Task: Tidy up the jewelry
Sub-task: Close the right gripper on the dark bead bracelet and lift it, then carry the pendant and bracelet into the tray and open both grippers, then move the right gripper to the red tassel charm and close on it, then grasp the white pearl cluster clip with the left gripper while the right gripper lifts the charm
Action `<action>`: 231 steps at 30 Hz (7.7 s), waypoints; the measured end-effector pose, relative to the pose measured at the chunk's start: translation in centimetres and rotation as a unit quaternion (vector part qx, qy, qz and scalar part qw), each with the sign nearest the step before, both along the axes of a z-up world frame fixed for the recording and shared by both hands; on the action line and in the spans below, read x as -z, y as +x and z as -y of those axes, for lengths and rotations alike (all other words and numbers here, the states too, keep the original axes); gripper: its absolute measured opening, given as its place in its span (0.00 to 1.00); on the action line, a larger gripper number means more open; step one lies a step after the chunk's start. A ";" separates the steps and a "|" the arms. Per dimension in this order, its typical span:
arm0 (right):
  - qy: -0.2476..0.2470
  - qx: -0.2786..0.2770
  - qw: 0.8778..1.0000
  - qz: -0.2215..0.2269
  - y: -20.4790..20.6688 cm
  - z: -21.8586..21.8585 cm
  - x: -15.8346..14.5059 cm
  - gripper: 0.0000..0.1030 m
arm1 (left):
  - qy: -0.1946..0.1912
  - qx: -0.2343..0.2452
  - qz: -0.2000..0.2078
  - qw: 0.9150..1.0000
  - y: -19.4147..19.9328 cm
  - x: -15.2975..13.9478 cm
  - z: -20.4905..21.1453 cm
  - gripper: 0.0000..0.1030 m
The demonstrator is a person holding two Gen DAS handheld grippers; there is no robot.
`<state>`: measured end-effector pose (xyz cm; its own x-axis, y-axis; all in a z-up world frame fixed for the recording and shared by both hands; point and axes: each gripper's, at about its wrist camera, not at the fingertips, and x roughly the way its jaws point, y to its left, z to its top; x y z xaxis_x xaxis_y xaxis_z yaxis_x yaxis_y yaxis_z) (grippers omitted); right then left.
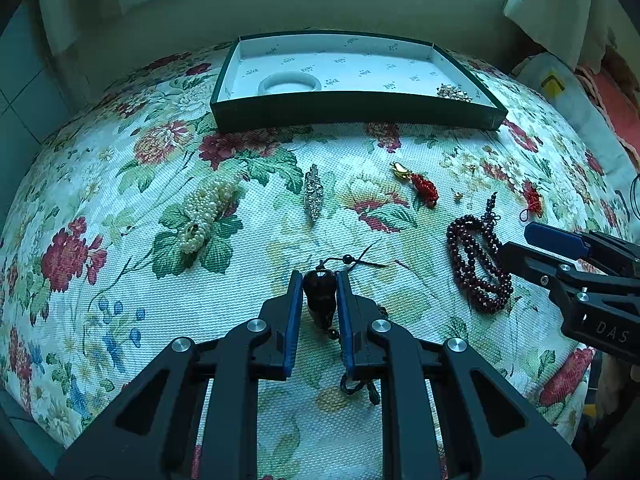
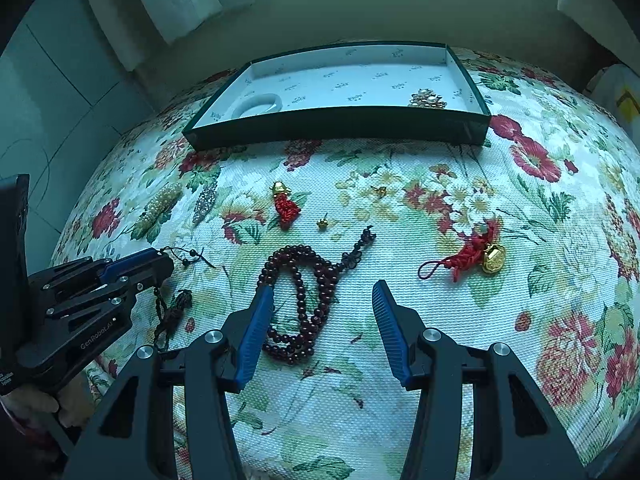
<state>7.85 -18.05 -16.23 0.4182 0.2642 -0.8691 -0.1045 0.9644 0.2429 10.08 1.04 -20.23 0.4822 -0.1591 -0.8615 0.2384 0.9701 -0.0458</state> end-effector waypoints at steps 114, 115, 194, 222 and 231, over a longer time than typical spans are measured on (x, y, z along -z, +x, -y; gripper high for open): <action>-0.030 0.016 0.999 0.035 18.6 2.7 3.6 0.36 | 0.020 0.025 0.041 0.999 21.4 1.8 8.8 0.43; -0.032 0.019 0.999 0.038 18.6 2.8 3.5 0.39 | 0.020 0.025 0.041 0.999 21.3 1.8 8.7 0.45; -0.059 0.084 0.995 -0.009 3.4 6.9 2.2 0.23 | -0.003 -0.048 0.003 0.999 4.6 -0.5 -2.4 0.66; -0.043 0.059 0.997 0.001 4.4 5.5 2.4 0.23 | 0.004 -0.071 -0.008 0.997 6.8 0.7 -5.3 0.54; -0.042 0.060 0.997 0.002 4.5 5.6 2.5 0.23 | 0.010 -0.049 -0.007 0.999 7.1 1.3 -5.3 0.21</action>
